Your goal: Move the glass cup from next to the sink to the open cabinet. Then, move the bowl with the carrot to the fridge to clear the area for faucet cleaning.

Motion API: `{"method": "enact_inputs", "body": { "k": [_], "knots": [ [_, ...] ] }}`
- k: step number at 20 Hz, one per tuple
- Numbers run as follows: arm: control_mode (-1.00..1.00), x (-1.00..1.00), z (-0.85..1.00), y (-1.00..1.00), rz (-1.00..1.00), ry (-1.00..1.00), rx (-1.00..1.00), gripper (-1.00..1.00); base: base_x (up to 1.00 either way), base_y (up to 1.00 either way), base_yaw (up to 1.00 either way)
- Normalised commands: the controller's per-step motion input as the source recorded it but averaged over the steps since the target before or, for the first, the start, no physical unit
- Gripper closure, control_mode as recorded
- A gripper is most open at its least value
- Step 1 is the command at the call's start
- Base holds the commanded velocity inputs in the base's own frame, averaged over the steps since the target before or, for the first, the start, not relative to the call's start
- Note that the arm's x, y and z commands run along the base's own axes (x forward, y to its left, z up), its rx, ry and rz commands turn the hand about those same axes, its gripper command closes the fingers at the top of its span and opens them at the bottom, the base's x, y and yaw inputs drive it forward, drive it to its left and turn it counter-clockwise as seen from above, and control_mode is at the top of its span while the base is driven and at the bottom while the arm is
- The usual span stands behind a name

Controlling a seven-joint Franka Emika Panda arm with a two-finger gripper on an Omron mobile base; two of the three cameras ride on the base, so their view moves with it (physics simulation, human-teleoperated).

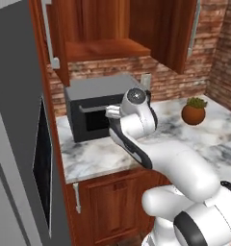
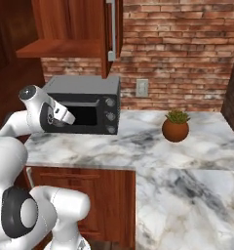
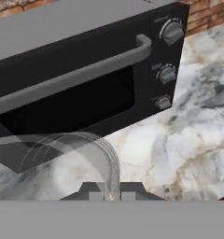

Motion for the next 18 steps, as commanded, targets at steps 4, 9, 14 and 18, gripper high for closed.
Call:
{"method": "enact_inputs", "body": {
  "k": [4,9,14,18],
  "knots": [
    [1.0,0.0,0.0,0.0,0.0,0.0,0.0,1.0,0.85,0.49,-0.05],
    [1.0,0.0,0.0,0.0,0.0,0.0,0.0,1.0,0.65,0.14,0.0],
    [-1.0,-0.17,0.24,-0.03,0.0,0.12,0.09,1.0,0.08,0.0,0.0],
    [-1.0,-1.0,0.38,-0.18,-0.02,0.07,0.18,1.0,0.0,0.0,0.0]
  ]
}}
